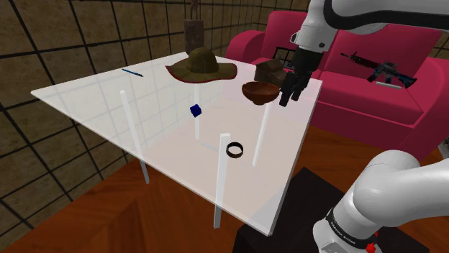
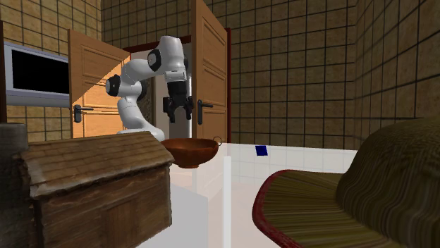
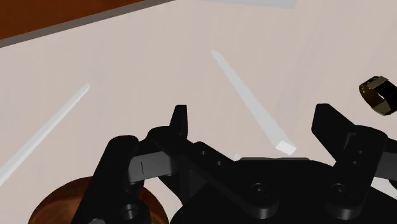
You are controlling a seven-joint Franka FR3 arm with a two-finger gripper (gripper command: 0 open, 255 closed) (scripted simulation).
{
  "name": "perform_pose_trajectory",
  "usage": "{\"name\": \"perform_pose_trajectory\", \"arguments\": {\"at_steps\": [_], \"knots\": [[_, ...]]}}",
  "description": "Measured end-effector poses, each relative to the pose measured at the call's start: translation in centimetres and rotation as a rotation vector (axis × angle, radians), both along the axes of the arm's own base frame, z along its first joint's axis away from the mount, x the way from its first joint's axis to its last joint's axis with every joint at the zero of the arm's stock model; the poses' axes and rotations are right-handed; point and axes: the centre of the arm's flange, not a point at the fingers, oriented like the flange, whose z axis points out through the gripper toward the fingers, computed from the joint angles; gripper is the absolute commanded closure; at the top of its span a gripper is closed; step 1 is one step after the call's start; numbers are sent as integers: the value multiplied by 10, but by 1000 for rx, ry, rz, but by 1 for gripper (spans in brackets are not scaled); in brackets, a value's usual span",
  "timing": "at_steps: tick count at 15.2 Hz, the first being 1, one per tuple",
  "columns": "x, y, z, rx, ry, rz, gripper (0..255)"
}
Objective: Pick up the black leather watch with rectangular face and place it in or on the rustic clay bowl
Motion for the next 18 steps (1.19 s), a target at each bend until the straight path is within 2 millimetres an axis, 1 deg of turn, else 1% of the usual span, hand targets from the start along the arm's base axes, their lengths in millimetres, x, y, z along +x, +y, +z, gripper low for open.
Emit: {"name": "perform_pose_trajectory", "arguments": {"at_steps": [1,2,3,7,9,12,13,14,16,18], "knots": [[0,0,0,0,0,0,0],[0,8,-1,-4,1,-10,0],[-2,17,-6,-9,4,-28,0],[0,70,-17,-36,15,-119,0],[1,95,-27,-50,22,-169,0],[0,137,-40,-73,30,-244,0],[3,150,-40,-80,33,-269,0],[6,164,-48,-87,37,-293,0],[16,189,-53,-101,43,-343,0],[20,215,-65,-116,49,-393,0]]}}
